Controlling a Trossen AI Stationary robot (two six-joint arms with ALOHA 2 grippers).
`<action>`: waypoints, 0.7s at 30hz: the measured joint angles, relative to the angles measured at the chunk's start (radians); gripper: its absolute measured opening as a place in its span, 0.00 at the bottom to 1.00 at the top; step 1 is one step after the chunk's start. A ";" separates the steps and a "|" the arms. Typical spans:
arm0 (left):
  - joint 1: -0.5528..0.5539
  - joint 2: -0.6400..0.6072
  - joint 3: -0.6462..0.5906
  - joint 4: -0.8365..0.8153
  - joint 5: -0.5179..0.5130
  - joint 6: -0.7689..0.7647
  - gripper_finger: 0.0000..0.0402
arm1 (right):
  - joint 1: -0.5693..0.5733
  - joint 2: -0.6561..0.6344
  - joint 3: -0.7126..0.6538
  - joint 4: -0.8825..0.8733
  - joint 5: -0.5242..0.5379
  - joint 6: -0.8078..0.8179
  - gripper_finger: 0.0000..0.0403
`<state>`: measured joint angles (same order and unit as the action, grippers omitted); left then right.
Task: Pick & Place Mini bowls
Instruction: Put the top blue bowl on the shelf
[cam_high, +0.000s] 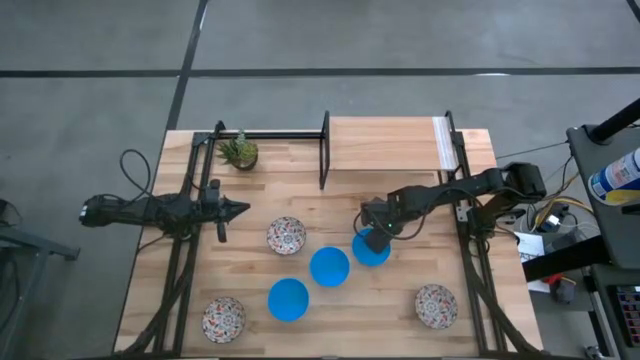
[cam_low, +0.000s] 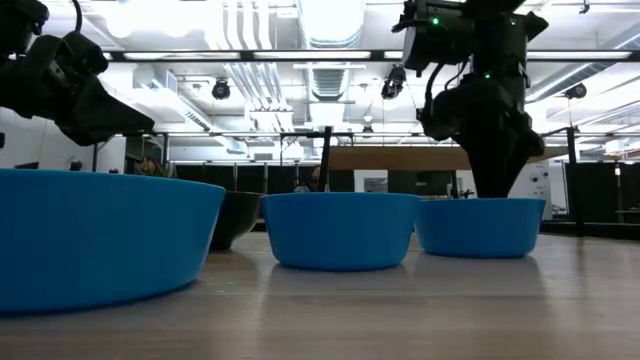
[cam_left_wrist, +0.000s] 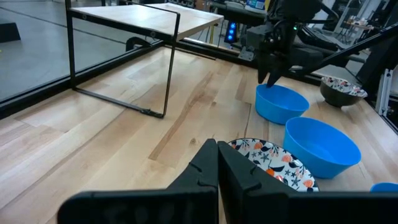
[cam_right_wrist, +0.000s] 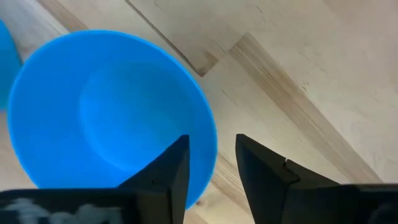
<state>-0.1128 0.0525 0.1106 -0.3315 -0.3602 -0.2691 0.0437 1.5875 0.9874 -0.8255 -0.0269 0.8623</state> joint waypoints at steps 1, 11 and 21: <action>0.000 0.000 0.000 0.000 0.000 0.000 0.00 | 0.000 0.000 0.000 -0.002 -0.001 -0.001 0.29; 0.000 0.000 0.000 0.000 0.000 0.000 0.00 | 0.000 0.017 -0.021 0.059 -0.011 -0.003 0.19; 0.000 0.000 0.000 0.000 0.000 0.000 0.00 | 0.000 0.021 -0.032 0.062 -0.046 -0.032 0.03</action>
<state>-0.1131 0.0528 0.1106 -0.3313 -0.3599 -0.2692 0.0437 1.6084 0.9558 -0.7637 -0.0731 0.8307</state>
